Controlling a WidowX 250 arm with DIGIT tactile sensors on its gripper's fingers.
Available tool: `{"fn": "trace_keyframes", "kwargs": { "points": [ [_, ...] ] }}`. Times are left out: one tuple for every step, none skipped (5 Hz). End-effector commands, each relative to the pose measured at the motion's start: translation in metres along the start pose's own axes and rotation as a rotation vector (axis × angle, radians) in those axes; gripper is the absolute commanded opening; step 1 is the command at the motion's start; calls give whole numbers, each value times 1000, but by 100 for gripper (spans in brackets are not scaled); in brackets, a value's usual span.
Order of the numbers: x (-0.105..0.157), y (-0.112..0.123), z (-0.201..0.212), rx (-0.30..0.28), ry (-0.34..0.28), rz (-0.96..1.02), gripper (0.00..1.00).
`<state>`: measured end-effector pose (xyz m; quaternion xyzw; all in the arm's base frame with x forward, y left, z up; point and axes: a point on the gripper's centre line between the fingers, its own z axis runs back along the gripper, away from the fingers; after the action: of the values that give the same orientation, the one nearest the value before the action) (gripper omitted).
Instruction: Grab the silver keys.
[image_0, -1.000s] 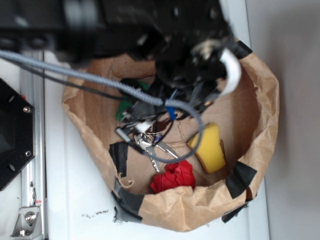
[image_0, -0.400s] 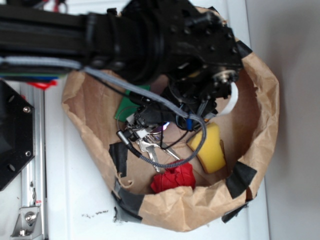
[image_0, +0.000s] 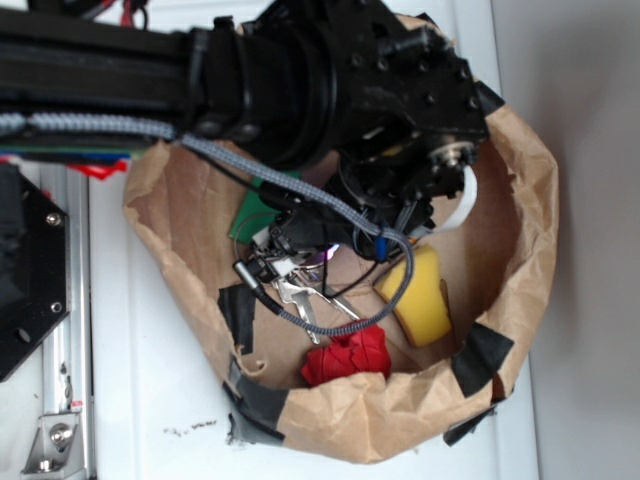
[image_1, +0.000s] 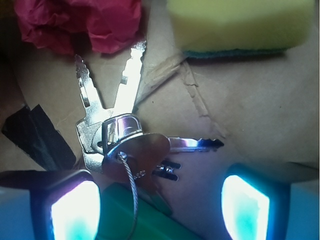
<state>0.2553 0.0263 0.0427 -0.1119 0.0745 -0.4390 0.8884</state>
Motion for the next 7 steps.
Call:
{"fn": "trace_keyframes", "kwargs": {
  "points": [
    [9, -4, 11, 42, -16, -29, 100],
    [9, -4, 11, 42, -16, -29, 100],
    [1, -12, -19, -118, 22, -85, 100],
    [-1, -19, -39, -40, 19, -113, 100],
    [0, -18, -29, -90, -29, -94, 0],
    [-1, -18, -25, -85, -41, -100, 0],
    [-1, -17, -23, -80, -46, -98, 0]
  ]
}}
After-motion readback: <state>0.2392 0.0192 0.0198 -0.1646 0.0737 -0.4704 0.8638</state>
